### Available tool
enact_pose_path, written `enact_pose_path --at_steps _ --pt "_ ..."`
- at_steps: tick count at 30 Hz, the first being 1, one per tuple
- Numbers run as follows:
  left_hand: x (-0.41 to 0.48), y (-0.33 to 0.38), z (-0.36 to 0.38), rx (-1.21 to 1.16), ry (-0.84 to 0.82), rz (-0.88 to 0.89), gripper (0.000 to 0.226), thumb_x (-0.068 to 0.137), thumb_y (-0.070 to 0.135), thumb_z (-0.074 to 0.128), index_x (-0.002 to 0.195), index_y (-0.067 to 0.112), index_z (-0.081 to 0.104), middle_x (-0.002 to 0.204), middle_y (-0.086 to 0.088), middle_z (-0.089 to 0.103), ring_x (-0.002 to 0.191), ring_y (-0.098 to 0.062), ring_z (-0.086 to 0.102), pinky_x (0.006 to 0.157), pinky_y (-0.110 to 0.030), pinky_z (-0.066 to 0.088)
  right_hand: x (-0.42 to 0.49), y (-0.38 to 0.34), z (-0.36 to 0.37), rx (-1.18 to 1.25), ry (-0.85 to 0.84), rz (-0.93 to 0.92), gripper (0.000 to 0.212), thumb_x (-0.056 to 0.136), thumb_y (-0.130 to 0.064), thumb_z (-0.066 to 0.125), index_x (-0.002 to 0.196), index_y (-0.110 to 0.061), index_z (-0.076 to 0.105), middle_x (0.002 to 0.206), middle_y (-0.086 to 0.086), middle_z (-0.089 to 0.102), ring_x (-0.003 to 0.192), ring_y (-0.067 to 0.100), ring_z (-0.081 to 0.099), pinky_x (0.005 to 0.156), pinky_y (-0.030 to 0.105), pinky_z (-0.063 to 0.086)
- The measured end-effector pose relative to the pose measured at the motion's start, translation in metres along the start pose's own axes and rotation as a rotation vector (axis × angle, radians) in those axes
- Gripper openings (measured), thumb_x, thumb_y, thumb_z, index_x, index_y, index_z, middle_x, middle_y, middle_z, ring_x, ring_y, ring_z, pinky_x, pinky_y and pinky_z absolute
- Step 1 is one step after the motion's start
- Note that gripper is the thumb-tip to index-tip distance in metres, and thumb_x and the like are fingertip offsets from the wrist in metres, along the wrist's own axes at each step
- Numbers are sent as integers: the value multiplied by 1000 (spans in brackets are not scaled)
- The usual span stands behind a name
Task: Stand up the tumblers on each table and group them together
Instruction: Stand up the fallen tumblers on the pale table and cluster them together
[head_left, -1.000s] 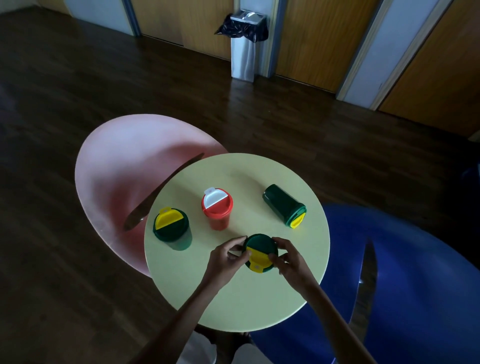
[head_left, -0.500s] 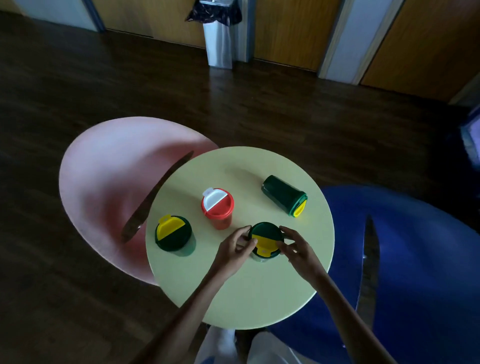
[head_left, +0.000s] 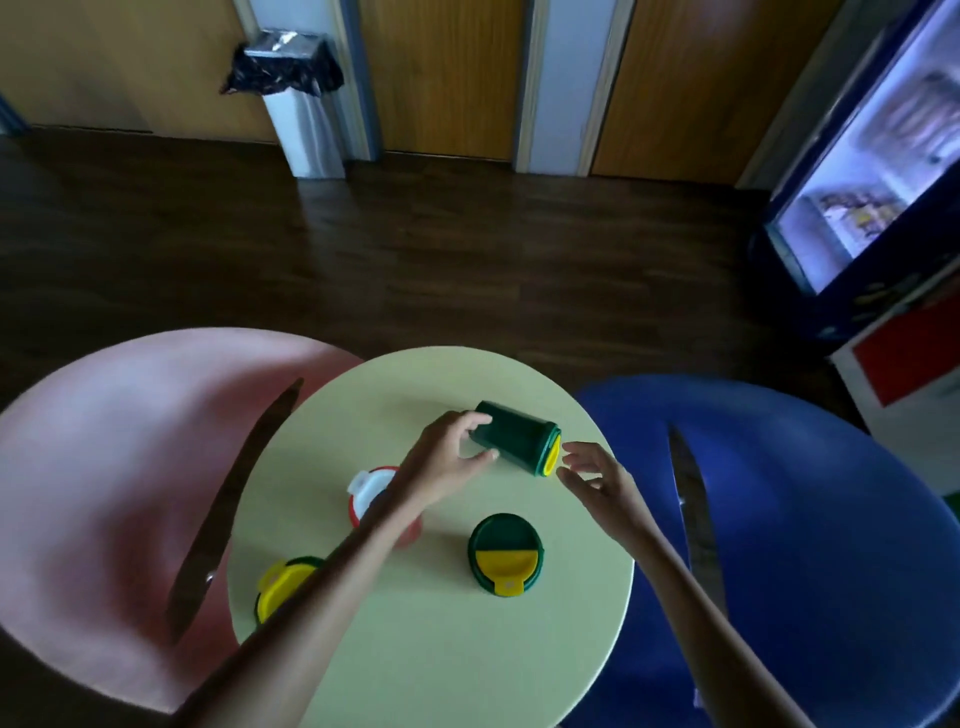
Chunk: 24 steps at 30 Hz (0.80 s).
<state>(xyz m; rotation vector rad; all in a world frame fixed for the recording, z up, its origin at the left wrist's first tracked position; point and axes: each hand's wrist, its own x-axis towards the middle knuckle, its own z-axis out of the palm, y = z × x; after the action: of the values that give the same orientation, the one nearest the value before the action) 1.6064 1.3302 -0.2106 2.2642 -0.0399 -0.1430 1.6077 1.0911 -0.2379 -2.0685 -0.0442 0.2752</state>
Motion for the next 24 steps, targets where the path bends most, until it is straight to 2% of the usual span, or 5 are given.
enact_pose_path --at_steps 5,10,17,21,24 --pt "56 -33 2 167 -217 -20 68 74 26 76 136 23 46 137 -2 50 124 -14 47 102 -28 39 45 25 8 -179 -58 17 64 76 -28 76 132 -21 47 132 1 51 121 15 46 95 28 37" --pt "87 -53 20 217 -294 9 78 72 20 79 140 25 42 143 0 41 128 -15 42 103 -24 34 72 47 15 -262 -141 14 88 70 -37 80 142 -21 32 145 2 39 132 20 36 102 32 36" --pt "105 -73 42 282 -243 121 77 69 22 81 136 25 44 142 4 39 125 -12 45 101 -29 45 91 69 24 -224 -201 11 101 62 -38 84 142 -23 24 143 1 40 130 16 38 102 35 43" --pt "109 -71 47 250 -204 131 72 68 18 82 131 20 48 134 0 46 117 -16 51 97 -31 49 95 72 22 -144 -207 21 98 60 -35 84 139 -26 26 141 -2 40 120 8 43 88 15 43" --pt "114 -65 46 131 -207 90 70 66 15 84 128 17 51 127 -3 51 115 -13 49 96 -24 46 100 60 8 -81 -184 -21 97 59 -29 85 140 -24 31 136 -2 41 117 9 44 89 18 44"
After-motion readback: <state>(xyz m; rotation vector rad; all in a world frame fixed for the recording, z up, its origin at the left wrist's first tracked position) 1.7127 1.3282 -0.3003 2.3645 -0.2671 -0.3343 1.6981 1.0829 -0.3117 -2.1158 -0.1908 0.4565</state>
